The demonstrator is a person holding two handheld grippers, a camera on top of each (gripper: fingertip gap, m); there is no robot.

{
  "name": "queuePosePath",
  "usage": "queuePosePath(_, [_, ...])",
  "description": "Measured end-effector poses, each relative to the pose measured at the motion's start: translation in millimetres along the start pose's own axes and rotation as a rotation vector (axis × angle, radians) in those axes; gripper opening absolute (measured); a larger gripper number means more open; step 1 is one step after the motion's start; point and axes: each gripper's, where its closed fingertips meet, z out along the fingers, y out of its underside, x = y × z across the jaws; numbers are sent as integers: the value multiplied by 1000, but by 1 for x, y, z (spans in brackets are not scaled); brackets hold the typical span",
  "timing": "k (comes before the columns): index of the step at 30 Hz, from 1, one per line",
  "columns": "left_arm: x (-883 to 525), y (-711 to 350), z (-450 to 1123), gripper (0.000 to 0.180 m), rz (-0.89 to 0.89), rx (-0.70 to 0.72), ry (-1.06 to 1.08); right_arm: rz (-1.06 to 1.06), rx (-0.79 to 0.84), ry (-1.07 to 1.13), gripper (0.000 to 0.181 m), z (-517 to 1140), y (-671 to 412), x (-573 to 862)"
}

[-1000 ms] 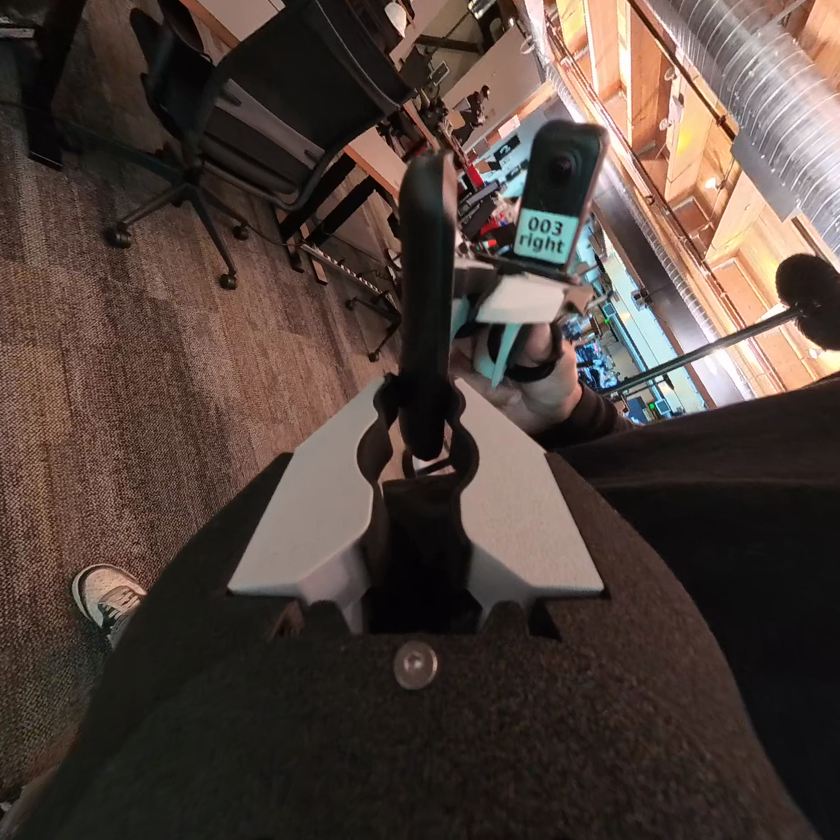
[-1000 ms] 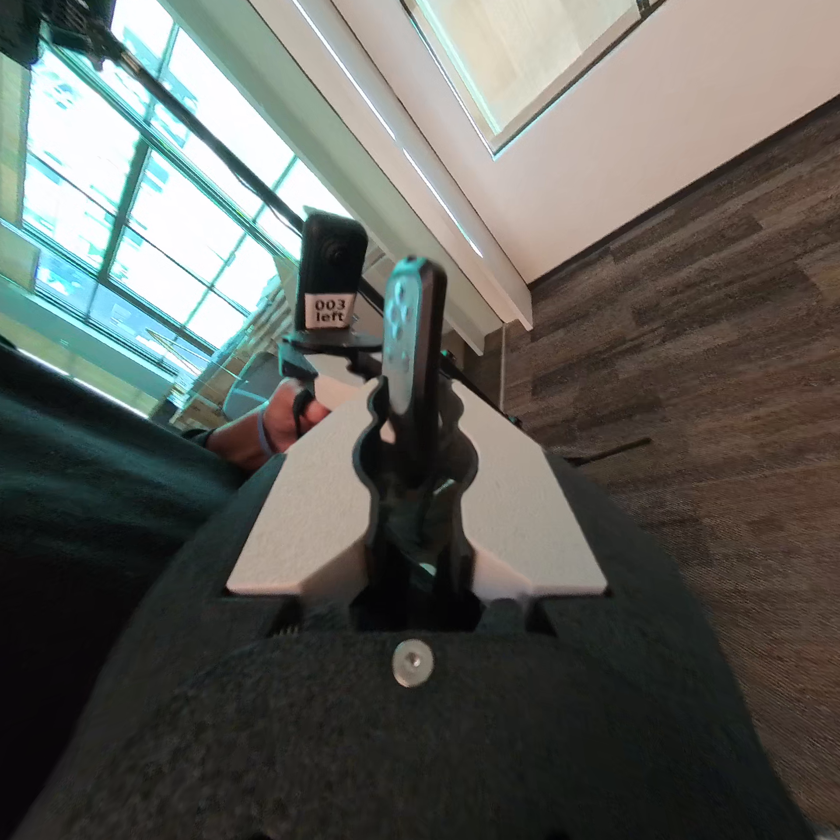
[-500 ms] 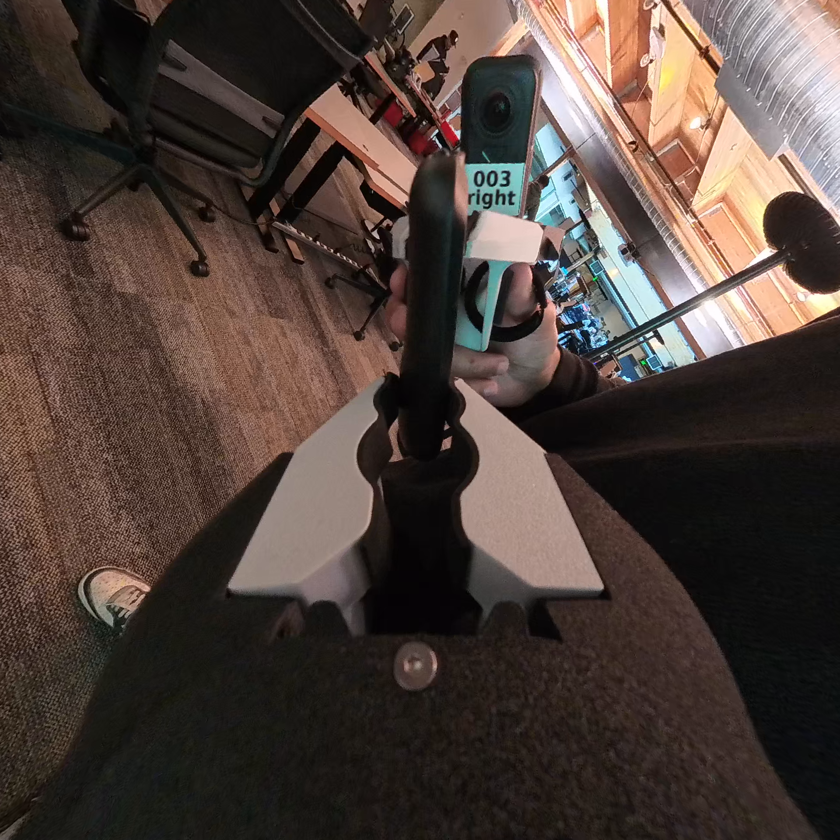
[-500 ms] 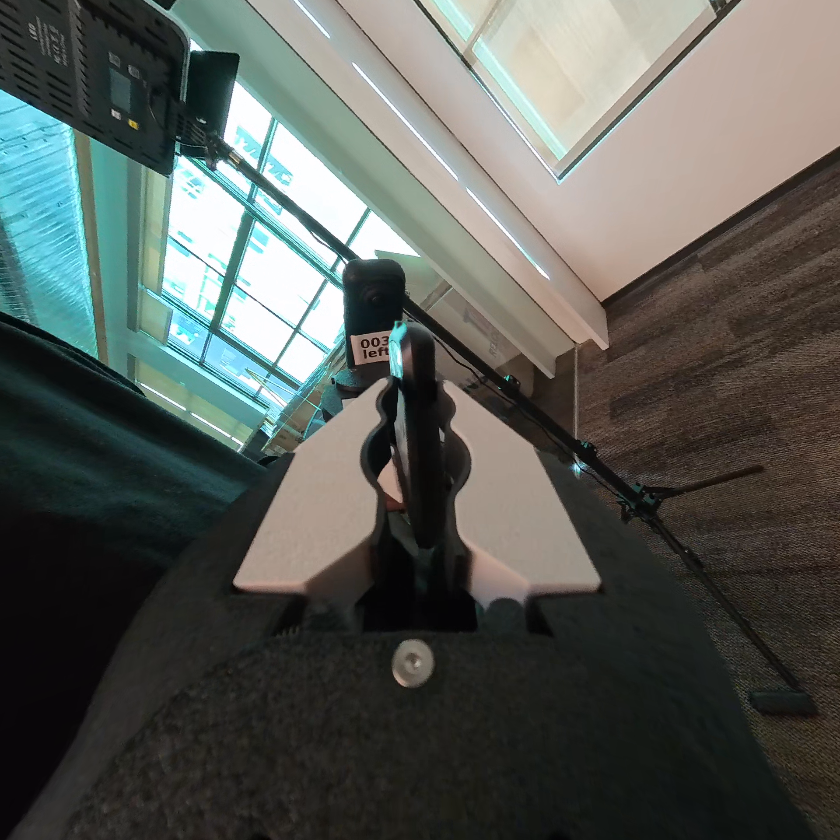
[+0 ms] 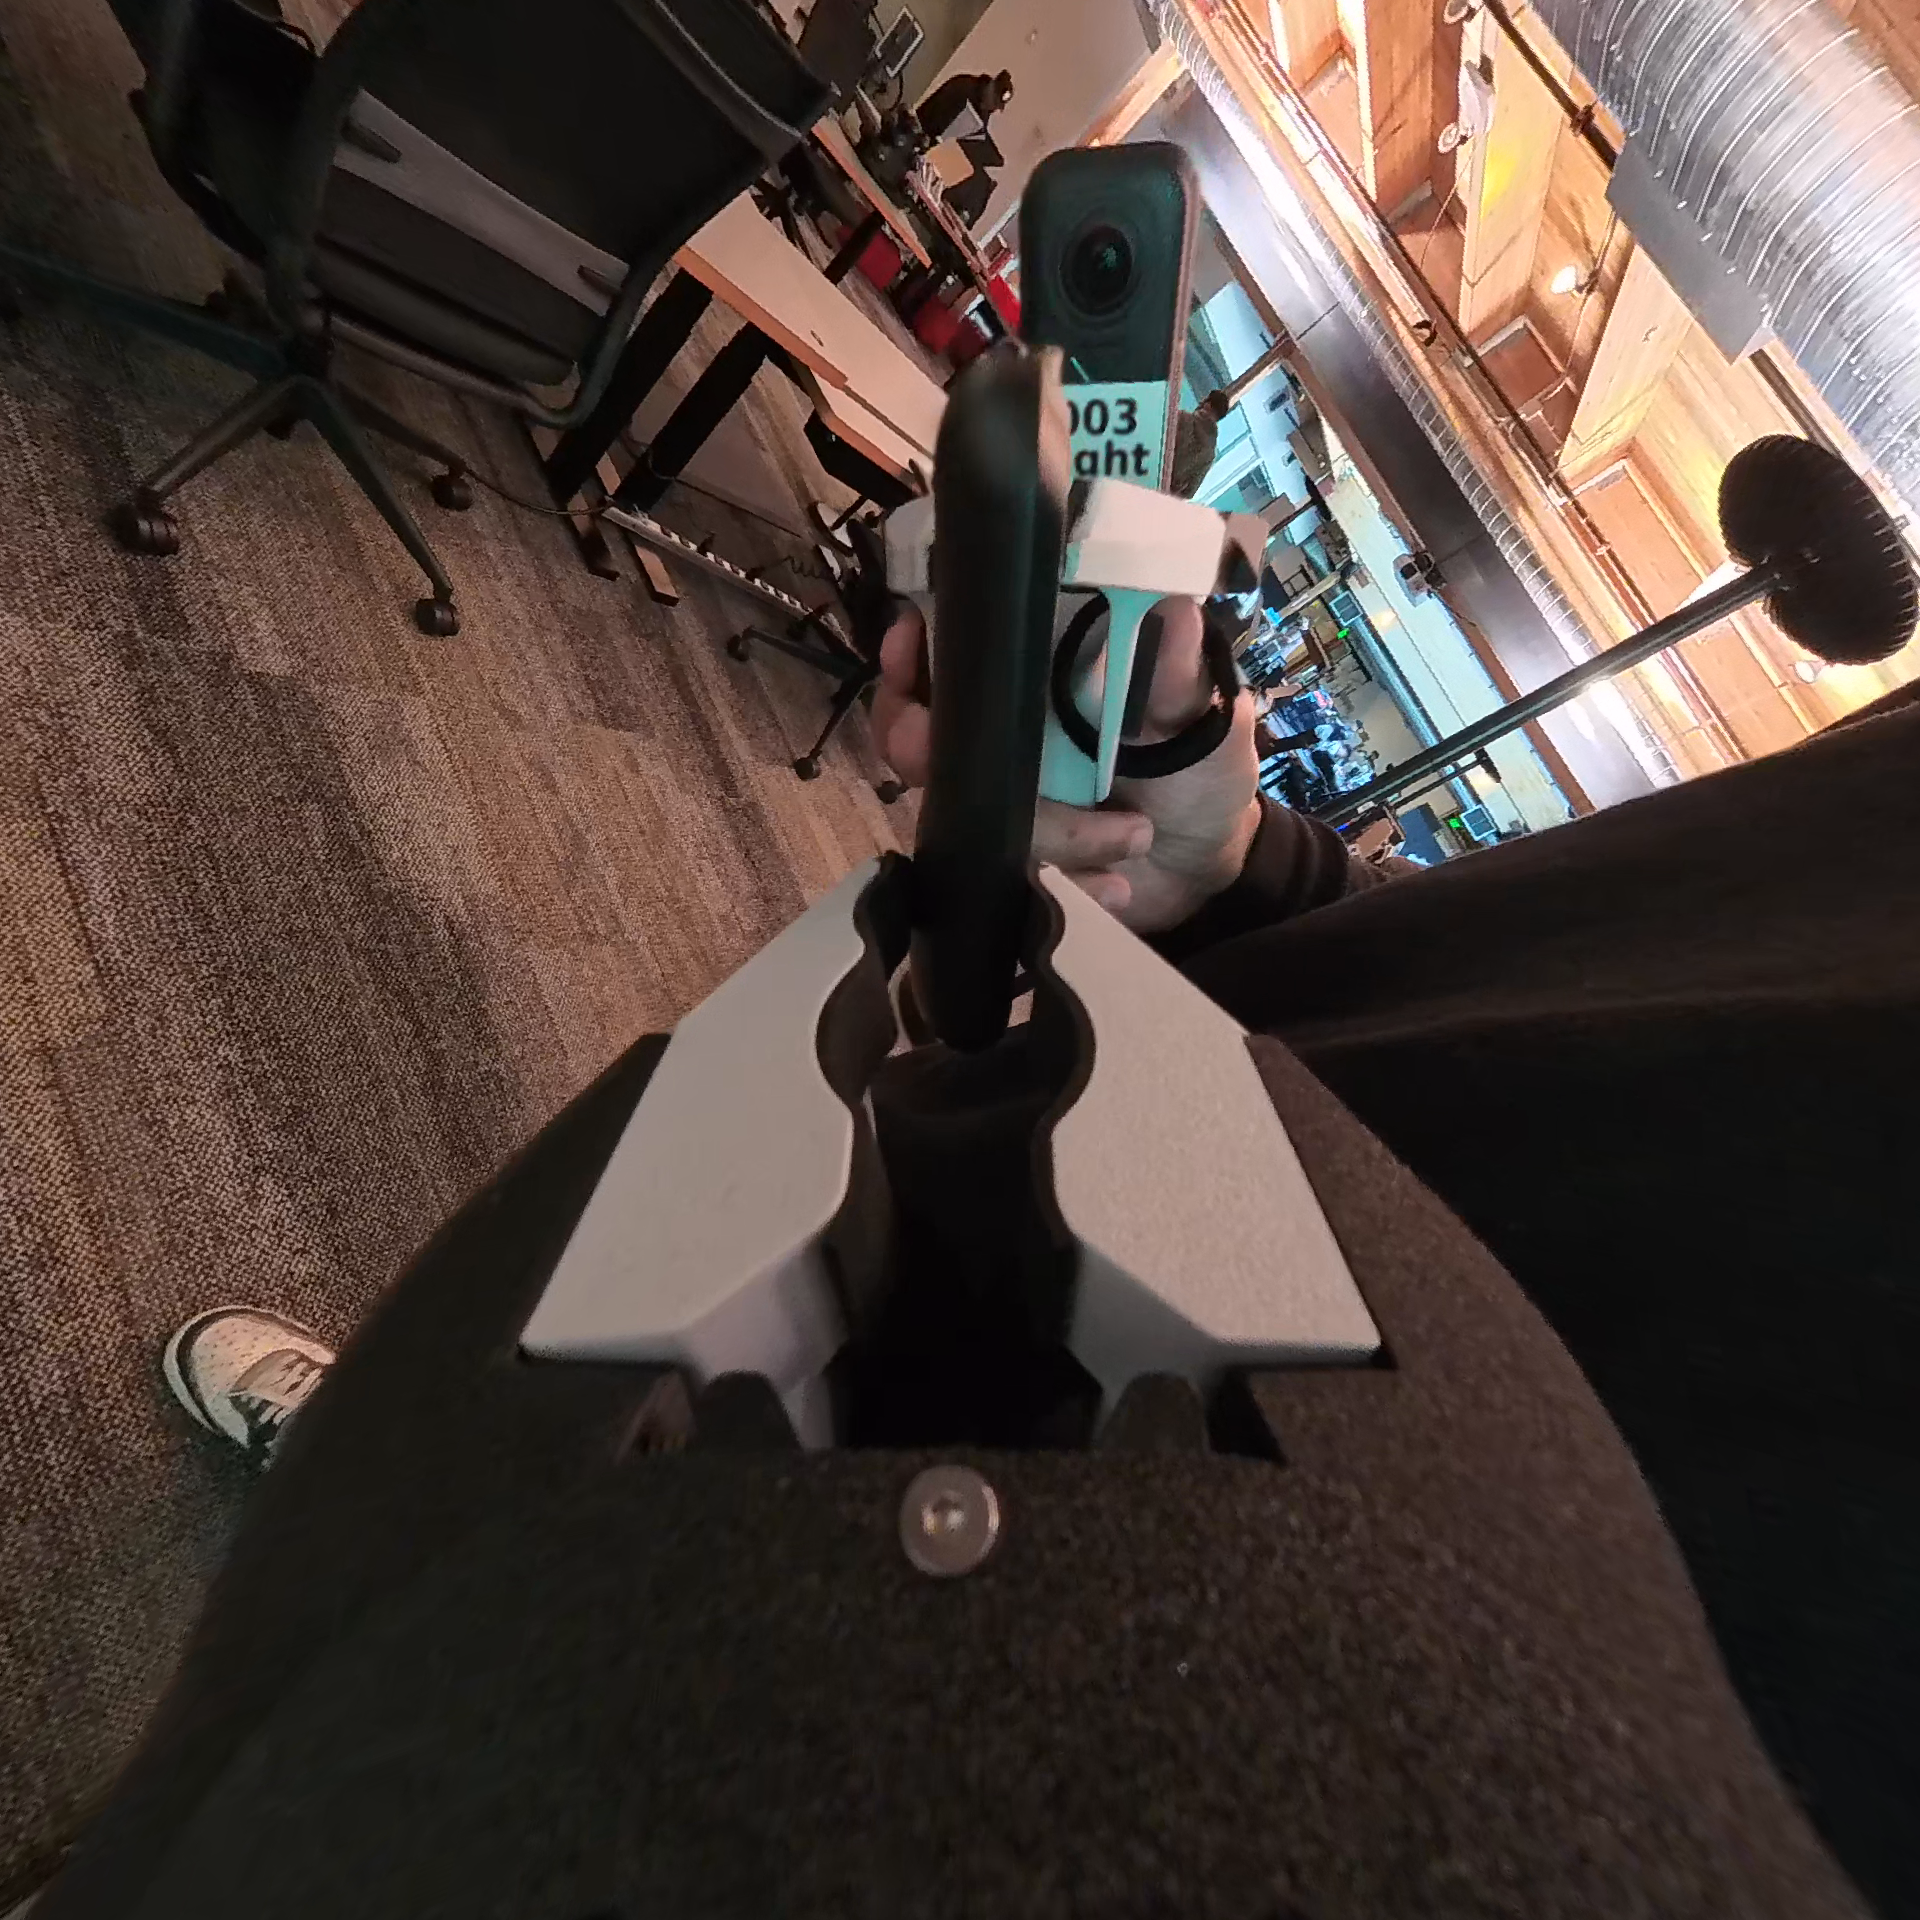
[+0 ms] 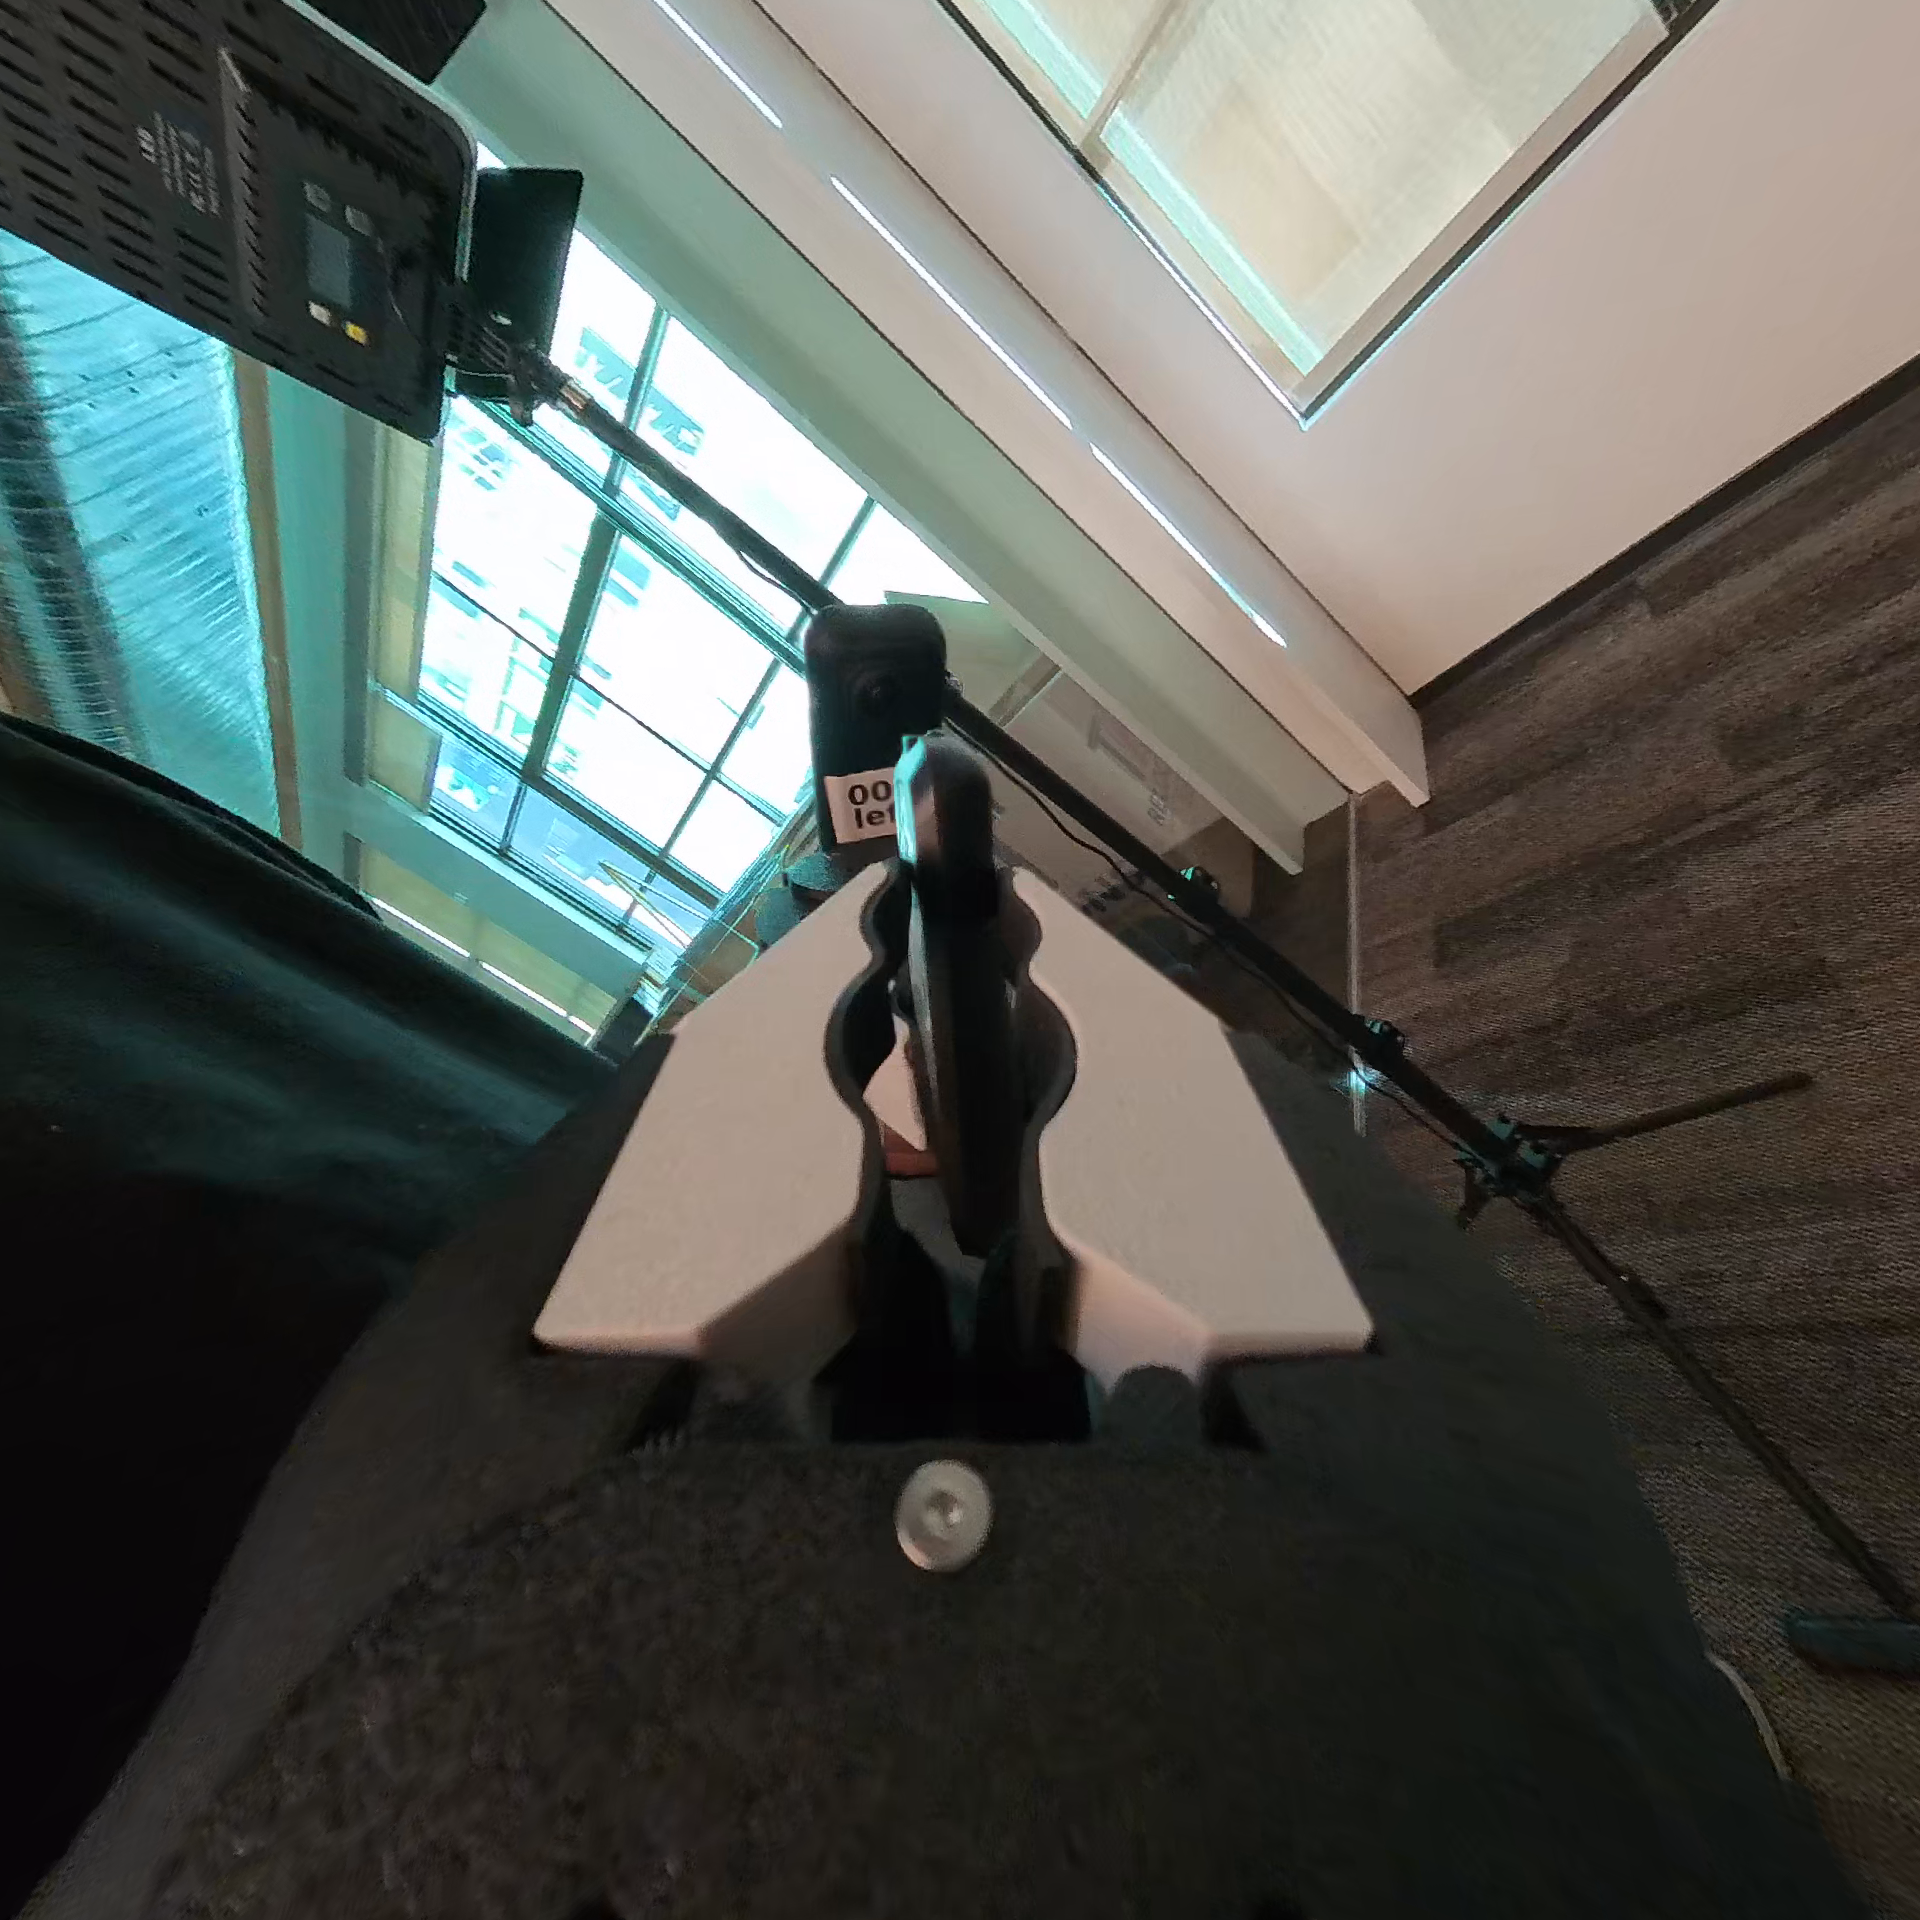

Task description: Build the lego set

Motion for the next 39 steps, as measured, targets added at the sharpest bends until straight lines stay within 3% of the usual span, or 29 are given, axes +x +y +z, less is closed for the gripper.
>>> queuePosePath(28, [1, 1, 0, 18, -2, 1, 3, 32, -2, -3, 15, -1, 2, 1])
queuePosePath(39, [3, -3, 1, 18, 53, 22, -24, -44, 20, -2, 16, -1, -1, -6])
